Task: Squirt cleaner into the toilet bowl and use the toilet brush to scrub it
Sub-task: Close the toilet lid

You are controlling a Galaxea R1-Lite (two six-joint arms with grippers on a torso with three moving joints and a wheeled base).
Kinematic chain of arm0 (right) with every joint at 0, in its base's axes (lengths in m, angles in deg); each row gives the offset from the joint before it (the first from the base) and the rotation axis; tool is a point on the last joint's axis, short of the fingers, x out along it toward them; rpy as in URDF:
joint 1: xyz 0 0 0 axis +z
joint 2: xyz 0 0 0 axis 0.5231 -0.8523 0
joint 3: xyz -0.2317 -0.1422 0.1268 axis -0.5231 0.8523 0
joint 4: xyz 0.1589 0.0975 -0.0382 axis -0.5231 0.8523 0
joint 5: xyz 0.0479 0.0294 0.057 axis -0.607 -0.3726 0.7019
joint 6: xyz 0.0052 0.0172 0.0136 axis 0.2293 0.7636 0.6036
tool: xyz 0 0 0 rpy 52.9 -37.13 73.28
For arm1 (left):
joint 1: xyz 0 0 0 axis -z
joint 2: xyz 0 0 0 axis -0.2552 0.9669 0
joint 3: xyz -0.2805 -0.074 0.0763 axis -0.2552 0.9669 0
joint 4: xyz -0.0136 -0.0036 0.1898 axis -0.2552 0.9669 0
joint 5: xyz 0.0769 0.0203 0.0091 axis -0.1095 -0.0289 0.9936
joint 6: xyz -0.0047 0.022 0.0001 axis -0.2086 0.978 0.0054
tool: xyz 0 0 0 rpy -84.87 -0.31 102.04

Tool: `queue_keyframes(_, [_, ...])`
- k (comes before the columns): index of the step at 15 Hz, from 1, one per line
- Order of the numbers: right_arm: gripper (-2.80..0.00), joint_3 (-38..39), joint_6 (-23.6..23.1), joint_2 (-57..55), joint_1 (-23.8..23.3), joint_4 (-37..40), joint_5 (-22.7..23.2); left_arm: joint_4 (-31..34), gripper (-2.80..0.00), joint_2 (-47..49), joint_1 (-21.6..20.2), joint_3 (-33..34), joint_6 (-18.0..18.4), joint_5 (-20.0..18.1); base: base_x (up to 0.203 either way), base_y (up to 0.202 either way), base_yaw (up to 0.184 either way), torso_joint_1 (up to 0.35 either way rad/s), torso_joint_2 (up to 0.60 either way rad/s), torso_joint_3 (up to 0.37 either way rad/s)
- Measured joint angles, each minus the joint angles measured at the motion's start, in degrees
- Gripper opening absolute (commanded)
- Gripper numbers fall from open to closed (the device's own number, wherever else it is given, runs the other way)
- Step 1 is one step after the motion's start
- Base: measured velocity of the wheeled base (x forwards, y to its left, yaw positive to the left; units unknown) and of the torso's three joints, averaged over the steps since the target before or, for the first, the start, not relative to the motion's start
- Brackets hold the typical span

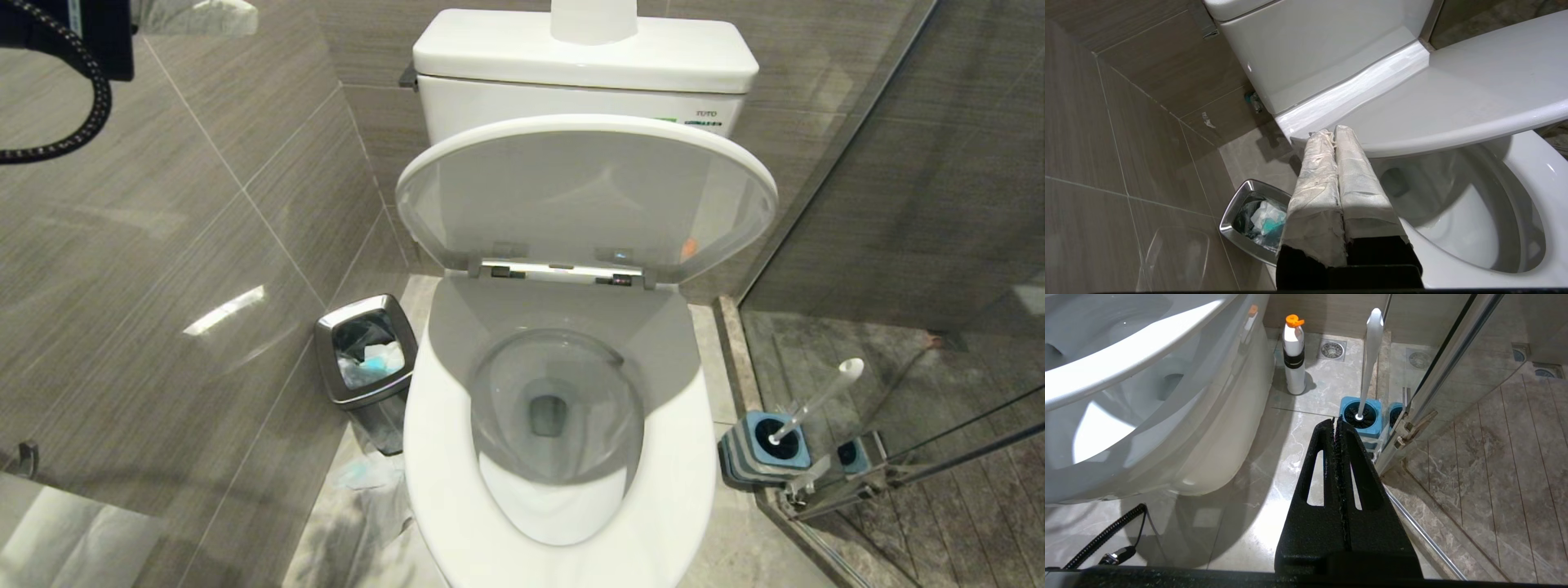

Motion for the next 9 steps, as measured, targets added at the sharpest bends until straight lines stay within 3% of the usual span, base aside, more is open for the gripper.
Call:
queue_keyframes(6, [-2.8,0.0,0.01,0.0,0.0,-0.02,0.0,0.07,-2.8,-0.51,0.26,0.18,0.73,0.43,0.0,0.0,0.0,0.0,0.0,0.0])
queue_keyframes(9, [-2.8,0.0,0.0,0.0,0.0,0.0,-0.02,0.12,-2.8,-0.36,0.37,0.2,0.69,0.49,0.0,0.0,0.0,0.006,0.0,0.111])
